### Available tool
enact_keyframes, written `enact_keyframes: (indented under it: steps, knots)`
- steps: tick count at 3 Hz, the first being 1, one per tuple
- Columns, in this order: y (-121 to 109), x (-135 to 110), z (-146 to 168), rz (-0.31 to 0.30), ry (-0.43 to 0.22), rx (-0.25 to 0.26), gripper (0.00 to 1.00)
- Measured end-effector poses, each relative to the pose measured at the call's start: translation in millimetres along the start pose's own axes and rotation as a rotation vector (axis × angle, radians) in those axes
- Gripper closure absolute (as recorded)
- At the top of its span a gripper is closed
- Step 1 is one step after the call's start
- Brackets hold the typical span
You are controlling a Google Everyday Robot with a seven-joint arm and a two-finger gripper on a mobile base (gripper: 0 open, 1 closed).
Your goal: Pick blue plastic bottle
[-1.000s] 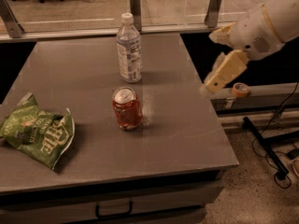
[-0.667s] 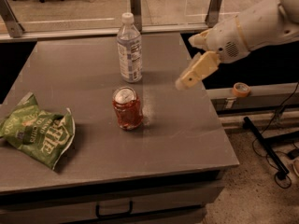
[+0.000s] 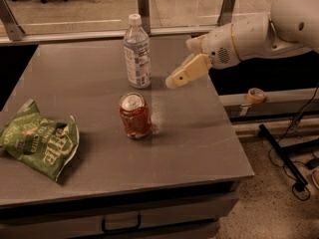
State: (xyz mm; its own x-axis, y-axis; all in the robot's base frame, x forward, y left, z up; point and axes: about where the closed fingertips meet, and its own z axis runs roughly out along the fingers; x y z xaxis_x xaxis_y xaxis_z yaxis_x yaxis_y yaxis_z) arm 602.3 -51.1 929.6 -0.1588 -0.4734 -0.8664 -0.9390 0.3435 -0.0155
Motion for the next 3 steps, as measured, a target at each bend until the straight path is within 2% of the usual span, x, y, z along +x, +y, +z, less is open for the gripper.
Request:
enact_keyframes:
  steps: [1,3]
  knots:
    - [1.5,0.7,4.4,0.012,-0.019,0.000,0.00]
    - [-1.1,-18.6,69.1,-0.006,-0.136,-0.022,0.00]
